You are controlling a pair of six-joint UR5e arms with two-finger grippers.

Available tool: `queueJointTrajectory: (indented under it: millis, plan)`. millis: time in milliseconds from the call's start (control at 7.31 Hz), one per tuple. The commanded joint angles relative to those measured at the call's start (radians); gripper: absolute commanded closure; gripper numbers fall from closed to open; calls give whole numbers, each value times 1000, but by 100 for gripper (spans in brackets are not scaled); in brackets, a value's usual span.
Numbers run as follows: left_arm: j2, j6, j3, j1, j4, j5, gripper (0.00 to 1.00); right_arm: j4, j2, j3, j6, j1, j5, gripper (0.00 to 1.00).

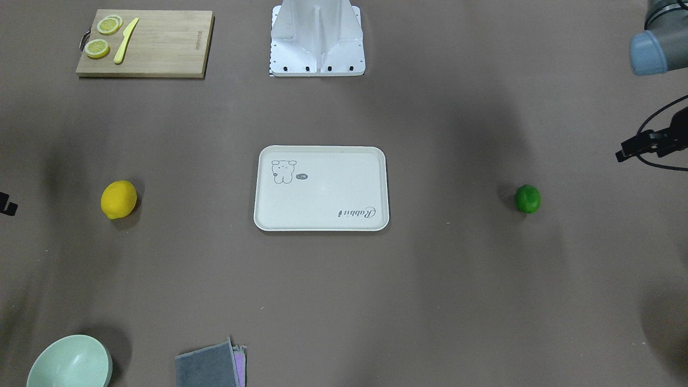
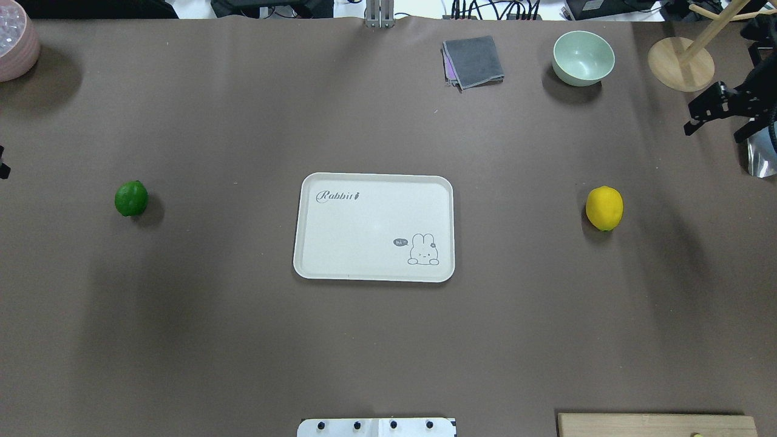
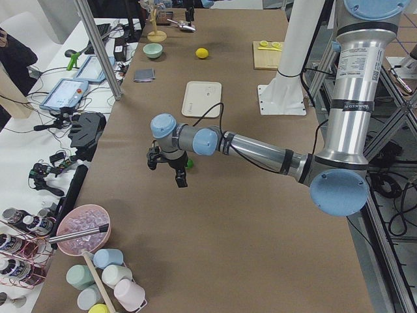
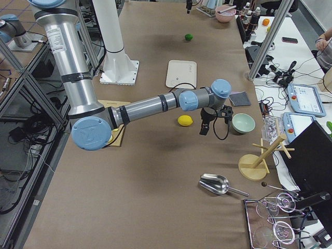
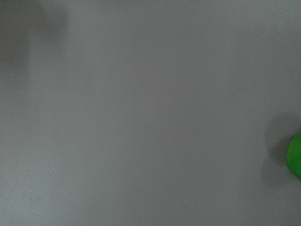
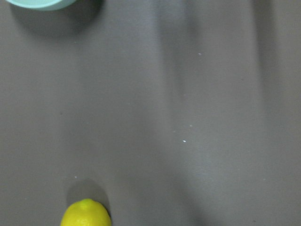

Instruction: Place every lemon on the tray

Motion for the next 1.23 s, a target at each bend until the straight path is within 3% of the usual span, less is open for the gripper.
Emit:
queueJointTrajectory:
  millis: [0,274,547,821,1094]
  plan:
    - [-19,-145,-61,120,-43,-1,2,2,92,-59,18,-76,1,2]
    - [-48,-198,-49,192,-65,0,2,3,149,-121,15,-127,4,3]
    - [-151,-254,91,231,-115,15,3,3,149,-122,6,-175,9,3]
    - [-154,-254,202,243,-293,52,3,0,138,-133,-34,-205,9,4]
    - [-159,-254,225,260,-303,60,6,0,130,-152,-52,-219,15,4]
